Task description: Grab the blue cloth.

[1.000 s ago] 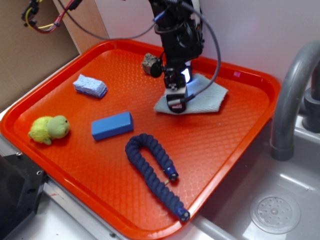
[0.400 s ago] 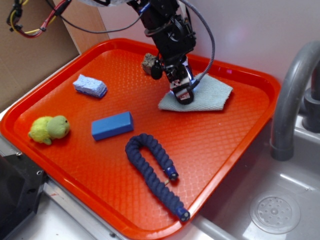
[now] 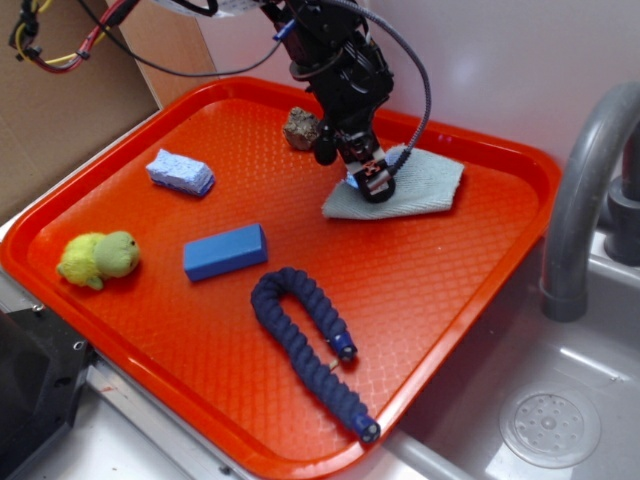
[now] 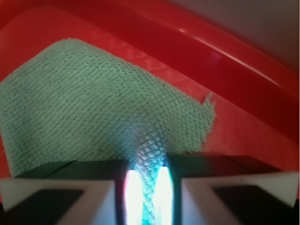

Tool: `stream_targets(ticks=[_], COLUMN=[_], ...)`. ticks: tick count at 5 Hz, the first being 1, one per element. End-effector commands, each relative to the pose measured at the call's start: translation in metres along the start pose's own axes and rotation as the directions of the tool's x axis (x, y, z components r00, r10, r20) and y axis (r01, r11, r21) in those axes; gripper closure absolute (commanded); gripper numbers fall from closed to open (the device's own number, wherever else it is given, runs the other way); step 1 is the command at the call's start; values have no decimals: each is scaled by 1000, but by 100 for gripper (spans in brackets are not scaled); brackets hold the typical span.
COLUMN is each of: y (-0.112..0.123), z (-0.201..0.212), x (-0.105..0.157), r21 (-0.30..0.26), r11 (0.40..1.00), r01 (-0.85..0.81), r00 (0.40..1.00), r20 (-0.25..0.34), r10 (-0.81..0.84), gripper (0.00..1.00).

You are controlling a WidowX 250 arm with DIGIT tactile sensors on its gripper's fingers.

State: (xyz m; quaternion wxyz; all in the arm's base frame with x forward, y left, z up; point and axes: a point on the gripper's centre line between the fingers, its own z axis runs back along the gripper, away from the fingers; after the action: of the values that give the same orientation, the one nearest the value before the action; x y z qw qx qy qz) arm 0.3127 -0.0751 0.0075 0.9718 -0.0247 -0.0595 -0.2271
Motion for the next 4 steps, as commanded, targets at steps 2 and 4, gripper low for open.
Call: stream_targets(ticks=[2, 4], y=[-20, -31], z=[108, 201], x=[-33, -53], r21=[78, 59], r11=[891, 820], r01=[-448, -569], r00=[892, 818], r20=[-24, -64], r10=[451, 572], gripper=[100, 100])
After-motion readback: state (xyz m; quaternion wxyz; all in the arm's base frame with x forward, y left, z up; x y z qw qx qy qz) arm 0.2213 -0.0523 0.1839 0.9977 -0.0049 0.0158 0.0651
